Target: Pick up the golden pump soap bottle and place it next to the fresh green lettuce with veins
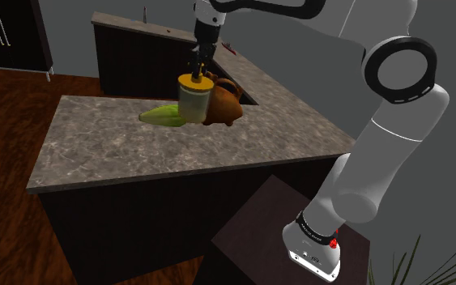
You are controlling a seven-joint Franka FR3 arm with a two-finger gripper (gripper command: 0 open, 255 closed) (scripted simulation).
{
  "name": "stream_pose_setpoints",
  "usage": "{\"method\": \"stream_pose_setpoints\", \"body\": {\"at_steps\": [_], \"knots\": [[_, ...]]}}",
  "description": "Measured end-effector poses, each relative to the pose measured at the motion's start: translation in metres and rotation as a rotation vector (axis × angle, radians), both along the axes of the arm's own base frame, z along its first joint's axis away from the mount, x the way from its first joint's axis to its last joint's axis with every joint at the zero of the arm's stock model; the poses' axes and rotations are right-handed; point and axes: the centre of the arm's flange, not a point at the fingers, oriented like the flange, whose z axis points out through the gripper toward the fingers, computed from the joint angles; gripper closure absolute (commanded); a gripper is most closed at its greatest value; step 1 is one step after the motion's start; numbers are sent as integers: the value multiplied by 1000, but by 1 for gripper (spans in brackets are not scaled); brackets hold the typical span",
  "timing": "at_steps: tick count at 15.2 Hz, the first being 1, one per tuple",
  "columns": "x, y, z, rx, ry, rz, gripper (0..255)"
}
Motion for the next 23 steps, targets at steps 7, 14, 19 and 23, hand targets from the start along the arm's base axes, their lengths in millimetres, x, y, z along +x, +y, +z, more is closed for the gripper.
{"method": "stream_pose_setpoints", "body": {"at_steps": [7, 14, 19, 23], "knots": [[0, 0, -37, 0, 0, 0, 255], [0, 0, -73, 0, 0, 0, 255], [-1, -1, -99, 0, 0, 0, 255], [0, -1, -121, 0, 0, 0, 255]]}}
